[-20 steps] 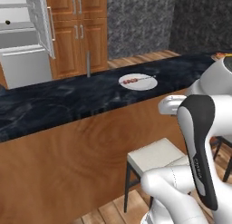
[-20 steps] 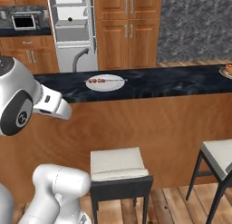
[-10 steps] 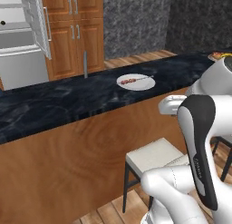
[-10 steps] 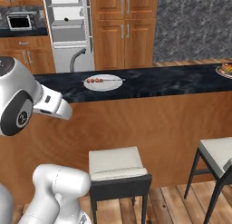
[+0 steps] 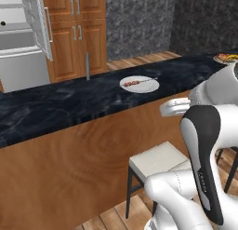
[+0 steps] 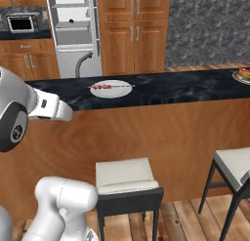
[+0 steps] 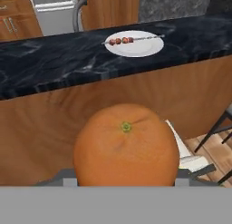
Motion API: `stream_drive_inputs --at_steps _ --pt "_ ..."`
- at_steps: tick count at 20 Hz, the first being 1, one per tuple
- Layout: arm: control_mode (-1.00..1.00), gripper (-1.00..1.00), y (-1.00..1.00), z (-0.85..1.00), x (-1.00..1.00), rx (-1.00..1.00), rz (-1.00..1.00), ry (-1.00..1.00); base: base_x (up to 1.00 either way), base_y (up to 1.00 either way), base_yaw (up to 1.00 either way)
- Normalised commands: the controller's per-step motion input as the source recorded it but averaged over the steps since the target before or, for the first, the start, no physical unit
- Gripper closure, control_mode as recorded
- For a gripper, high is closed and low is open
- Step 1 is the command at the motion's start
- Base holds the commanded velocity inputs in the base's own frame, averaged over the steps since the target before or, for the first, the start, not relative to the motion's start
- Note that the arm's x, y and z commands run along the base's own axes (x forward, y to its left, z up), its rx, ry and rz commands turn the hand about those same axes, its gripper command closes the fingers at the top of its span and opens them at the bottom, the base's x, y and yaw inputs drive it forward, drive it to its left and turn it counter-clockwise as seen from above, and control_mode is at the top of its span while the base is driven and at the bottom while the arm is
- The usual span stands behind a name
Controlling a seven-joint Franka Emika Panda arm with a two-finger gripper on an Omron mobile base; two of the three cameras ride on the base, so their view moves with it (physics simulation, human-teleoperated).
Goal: Pick up the banana and tangerine from the fridge and place one fruit on each plate on the dining counter.
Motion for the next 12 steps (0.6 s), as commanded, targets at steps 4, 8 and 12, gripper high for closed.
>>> stream_drive_inputs --at_steps 4,8,12 --pt "-1.00 1.00 0.11 0.48 0.46 -0.17 0.19 -0.20 0.00 0.00 0.00" --pt "-1.00 1.00 -0.01 0.80 1.00 0.00 0.01 0.35 0.00 0.00 0.00" --pt "-1.00 1.00 0.00 0.41 1.00 0.02 -0.06 0.60 0.00 0.00 0.00"
